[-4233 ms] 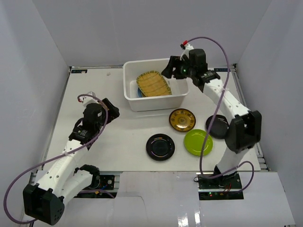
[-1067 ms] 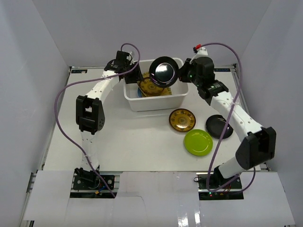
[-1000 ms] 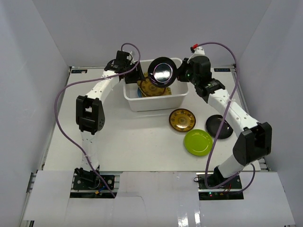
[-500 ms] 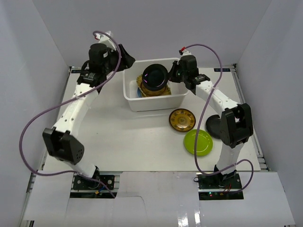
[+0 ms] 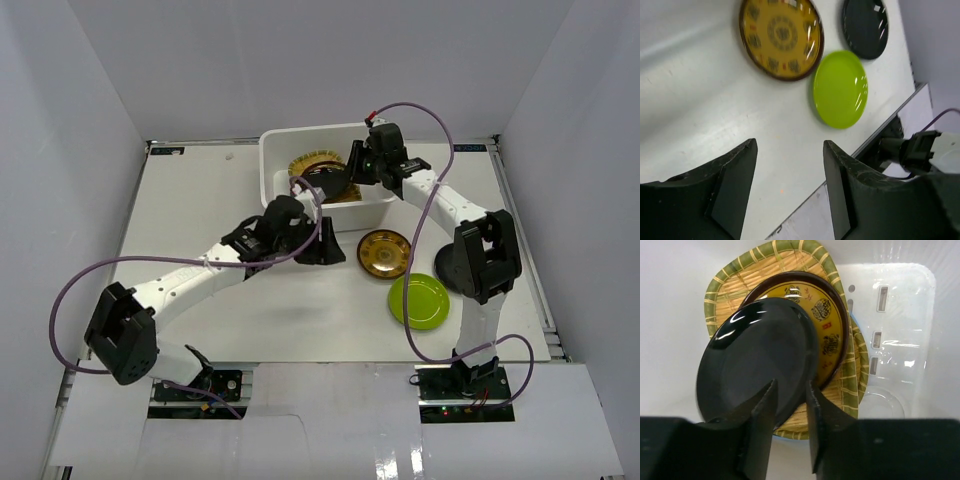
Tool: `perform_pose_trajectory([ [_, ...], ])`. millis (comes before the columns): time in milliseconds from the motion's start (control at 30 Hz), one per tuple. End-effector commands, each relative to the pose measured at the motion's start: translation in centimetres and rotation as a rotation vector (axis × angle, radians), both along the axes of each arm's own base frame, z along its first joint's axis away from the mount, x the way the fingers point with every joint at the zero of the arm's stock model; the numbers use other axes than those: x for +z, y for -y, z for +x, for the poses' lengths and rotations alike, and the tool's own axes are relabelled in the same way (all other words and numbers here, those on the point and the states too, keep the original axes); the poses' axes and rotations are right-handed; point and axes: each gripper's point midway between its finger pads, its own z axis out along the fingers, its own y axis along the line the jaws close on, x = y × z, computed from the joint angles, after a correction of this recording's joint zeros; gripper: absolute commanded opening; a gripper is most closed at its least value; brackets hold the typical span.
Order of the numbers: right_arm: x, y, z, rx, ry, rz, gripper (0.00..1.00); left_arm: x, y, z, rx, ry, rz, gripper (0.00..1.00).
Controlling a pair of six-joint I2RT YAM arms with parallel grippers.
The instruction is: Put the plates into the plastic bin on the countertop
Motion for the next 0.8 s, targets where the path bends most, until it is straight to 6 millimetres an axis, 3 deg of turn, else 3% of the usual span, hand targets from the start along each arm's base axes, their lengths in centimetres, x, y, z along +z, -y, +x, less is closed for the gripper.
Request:
perform_pose_trajectory([
  [0, 3.9, -0.8, 1.0, 0.031, 0.081, 0.011, 0.38, 0.3, 1.6, -1.2, 0.048, -0.003, -0.032, 0.66],
  [67, 5.6, -0.6, 1.1, 0.039, 0.113, 0.001, 0.48, -1.2, 3.0, -1.9, 0.034, -0.021, -0.007, 0.68],
  [133, 8.0, 0.0, 0.9, 0.037, 0.167, -0.003, 0.55, -1.6, 4.5, -2.5, 0.009, -0.031, -0.005, 0.7],
  [167, 9.8, 0.6, 0.5, 0.034, 0.197, 0.002, 0.57, -2.9, 5.8, -3.5, -0.026, -0.047, 0.018, 0.7],
  [233, 11.5, 1.9, 0.2, 0.027, 0.223, 0.001, 0.59, -3.1, 7.6, -4.1, -0.062, -0.044, 0.016, 0.72],
  [300, 13.8, 3.3, -1.1, 0.028, 0.255, 0.021, 0.59, -4.9, 9.4, -5.2, -0.103, -0.054, 0.048, 0.72],
  [367, 14.7, 6.0, -2.3, -0.015, 0.27, 0.02, 0.57, -5.4, 10.7, -5.8, -0.135, -0.05, 0.06, 0.72],
  [400, 14.8, 7.0, -2.8, -0.032, 0.274, 0.018, 0.56, -7.0, 11.2, -5.9, -0.144, -0.065, 0.089, 0.72],
  [433, 14.6, 8.7, -3.0, -0.066, 0.27, 0.014, 0.55, -7.1, 11.9, -6.1, -0.162, -0.059, 0.093, 0.72],
  [467, 14.0, 10.1, -4.3, -0.092, 0.257, 0.009, 0.53, -8.5, 12.4, -6.3, -0.174, -0.073, 0.118, 0.71],
  [633, 10.5, 18.1, -7.5, -0.288, 0.206, -0.024, 0.5, -10.5, 15.0, -8.2, -0.258, -0.086, 0.148, 0.7],
  [667, 10.9, 20.3, -8.6, -0.362, 0.229, -0.042, 0.5, -10.6, 15.4, -8.4, -0.268, -0.085, 0.148, 0.69],
  [700, 7.8, 22.8, -9.8, -0.435, 0.173, -0.071, 0.5, -11.0, 15.6, -8.6, -0.28, -0.091, 0.151, 0.69],
  [767, 6.7, 26.1, -11.8, -0.554, 0.181, -0.109, 0.5, -12.3, 15.7, -8.8, -0.283, -0.096, 0.18, 0.68],
])
